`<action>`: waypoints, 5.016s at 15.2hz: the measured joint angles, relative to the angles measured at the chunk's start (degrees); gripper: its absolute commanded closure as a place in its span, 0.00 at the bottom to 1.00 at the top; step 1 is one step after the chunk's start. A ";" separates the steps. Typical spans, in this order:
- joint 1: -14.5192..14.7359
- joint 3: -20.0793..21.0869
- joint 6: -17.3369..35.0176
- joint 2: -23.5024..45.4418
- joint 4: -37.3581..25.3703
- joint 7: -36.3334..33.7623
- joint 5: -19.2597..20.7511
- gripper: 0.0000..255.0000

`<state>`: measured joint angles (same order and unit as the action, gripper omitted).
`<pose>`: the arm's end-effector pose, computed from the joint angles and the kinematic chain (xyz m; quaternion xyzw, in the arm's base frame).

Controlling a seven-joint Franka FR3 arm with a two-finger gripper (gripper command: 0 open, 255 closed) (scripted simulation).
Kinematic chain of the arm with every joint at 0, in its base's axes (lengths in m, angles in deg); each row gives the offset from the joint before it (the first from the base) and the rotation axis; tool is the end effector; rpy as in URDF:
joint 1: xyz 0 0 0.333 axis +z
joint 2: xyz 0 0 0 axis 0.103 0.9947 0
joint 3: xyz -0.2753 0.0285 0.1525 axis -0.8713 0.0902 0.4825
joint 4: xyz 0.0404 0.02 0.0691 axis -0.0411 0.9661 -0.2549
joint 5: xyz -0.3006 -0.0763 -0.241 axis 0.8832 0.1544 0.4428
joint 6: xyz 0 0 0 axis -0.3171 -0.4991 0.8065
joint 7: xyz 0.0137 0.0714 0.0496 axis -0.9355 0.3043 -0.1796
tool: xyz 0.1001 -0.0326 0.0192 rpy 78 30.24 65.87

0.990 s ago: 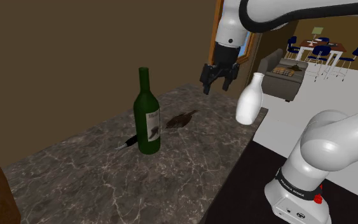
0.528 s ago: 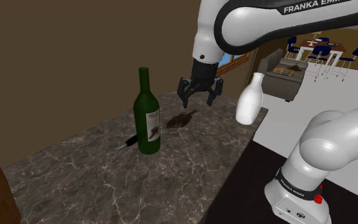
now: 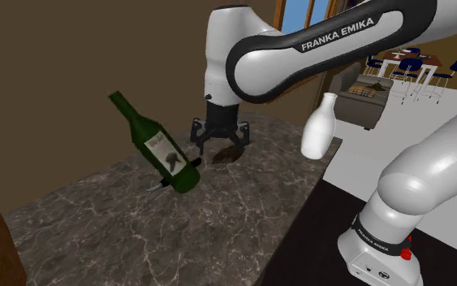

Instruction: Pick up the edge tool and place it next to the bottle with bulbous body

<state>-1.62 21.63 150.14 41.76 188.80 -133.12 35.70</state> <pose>0.3920 0.2634 0.4578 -0.9293 0.3676 -0.0304 0.0155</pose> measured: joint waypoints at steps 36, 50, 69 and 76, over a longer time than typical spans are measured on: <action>7.97 1.69 5.47 48.01 -28.76 -55.73 36.29 1.00; 6.68 3.75 -0.25 44.28 -31.55 -53.54 32.95 1.00; 6.11 5.89 -12.68 40.08 -41.04 -50.44 28.86 1.00; 6.46 6.34 -17.78 39.27 -45.63 -49.72 28.06 1.00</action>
<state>4.84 27.96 132.36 81.02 143.16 -182.84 63.76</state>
